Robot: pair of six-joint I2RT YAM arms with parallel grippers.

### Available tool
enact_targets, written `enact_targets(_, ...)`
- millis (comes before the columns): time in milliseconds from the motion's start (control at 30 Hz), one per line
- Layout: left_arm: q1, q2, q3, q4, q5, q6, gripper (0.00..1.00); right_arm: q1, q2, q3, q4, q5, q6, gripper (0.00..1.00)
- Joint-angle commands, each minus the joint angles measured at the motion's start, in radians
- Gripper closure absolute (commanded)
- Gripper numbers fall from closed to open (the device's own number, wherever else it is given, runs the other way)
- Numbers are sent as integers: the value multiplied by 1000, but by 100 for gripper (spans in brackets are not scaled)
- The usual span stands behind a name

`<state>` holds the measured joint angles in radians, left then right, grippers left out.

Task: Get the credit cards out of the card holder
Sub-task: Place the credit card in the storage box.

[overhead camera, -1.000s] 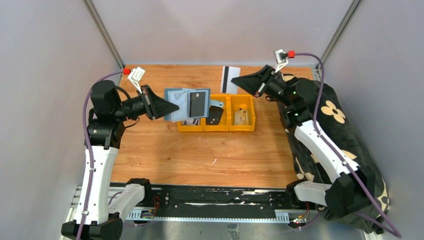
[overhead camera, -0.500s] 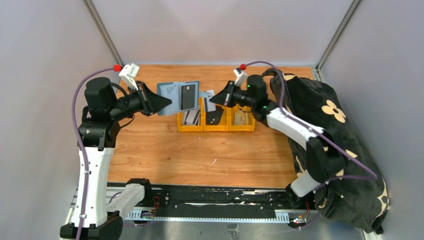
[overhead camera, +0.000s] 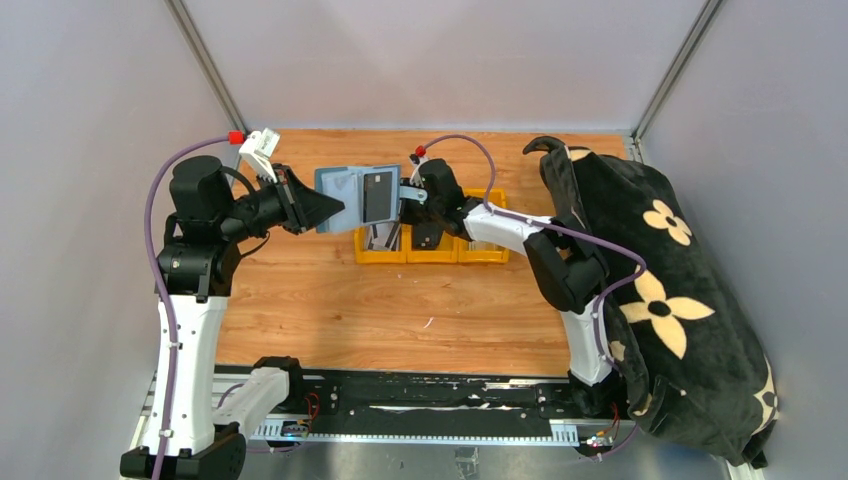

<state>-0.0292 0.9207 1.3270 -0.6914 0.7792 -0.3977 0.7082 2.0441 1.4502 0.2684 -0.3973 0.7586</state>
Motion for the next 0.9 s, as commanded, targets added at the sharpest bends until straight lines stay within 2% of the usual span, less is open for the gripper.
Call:
enact_targets(0,4,-11,-8,29,32,-8,100,-1,44,60,-14,93,11,100)
enact_targets(67,3,-10,-6,32,36,-10,100,0,59,64,-4,104,23,100)
enact_targets(133,4,-10,-6,34,37,-11,100,3,65,70,-2,115,31,95)
enact_targets(233,5,-10,-8,35,39,-8,100,5,63,76,-3,121,31,77)
enact_targets(333,5,-11,-11,30,39,2,100,6,37,65,-4,132,29,70)
enact_targets(400,5,-10,-9,22,39,11,100,7,14,55,-11,143,22,59)
enact_targets(533,5,-11,3,7,38,21,100,6,-48,30,-30,163,1,52)
enact_targets(733,5,-18,0,16,46,10,100,-11,-278,-84,55,95,-28,39)
enact_targets(867,5,-27,-17,61,51,-34,100,-39,-493,-245,164,50,-21,29)
